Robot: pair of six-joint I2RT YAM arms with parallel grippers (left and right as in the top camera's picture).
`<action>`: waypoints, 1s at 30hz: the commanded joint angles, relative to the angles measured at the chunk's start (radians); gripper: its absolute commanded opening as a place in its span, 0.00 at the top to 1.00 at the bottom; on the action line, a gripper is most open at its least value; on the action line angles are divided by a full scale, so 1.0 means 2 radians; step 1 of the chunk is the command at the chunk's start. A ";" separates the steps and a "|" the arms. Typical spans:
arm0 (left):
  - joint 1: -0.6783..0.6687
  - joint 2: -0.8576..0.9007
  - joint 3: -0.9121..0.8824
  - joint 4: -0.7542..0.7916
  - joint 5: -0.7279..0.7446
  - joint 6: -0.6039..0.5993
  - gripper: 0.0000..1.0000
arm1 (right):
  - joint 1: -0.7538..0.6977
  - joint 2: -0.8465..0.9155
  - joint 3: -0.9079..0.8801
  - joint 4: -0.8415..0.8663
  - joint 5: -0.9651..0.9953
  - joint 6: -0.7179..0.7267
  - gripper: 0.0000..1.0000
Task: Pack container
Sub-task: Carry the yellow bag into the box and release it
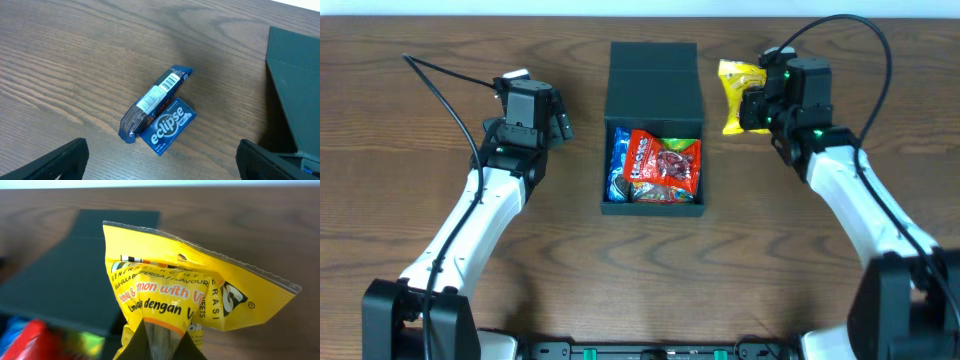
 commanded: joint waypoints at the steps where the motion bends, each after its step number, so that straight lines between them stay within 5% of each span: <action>1: 0.002 0.000 0.008 -0.001 0.000 0.003 0.05 | 0.014 -0.037 0.002 -0.013 -0.084 -0.066 0.99; 13: 0.002 0.000 0.009 -0.001 0.000 0.003 0.05 | 0.063 -0.068 0.002 -0.141 -0.269 -0.268 0.99; 20: 0.002 0.000 0.009 -0.001 0.000 0.003 0.05 | 0.119 -0.053 0.002 -0.177 -0.294 -0.397 0.99; 25: 0.002 0.000 0.008 -0.001 0.000 0.003 0.05 | 0.131 -0.026 0.002 -0.181 -0.273 -0.409 0.99; 26: 0.002 0.000 0.008 -0.001 0.000 0.003 0.05 | 0.131 -0.022 0.002 -0.180 -0.274 -0.409 0.89; 27: 0.002 0.000 0.009 -0.001 0.000 0.003 0.05 | 0.131 -0.018 0.002 -0.180 -0.269 -0.409 0.01; 30: 0.002 0.000 0.009 -0.001 0.000 0.003 0.05 | 0.131 -0.018 0.002 -0.173 -0.242 -0.407 0.01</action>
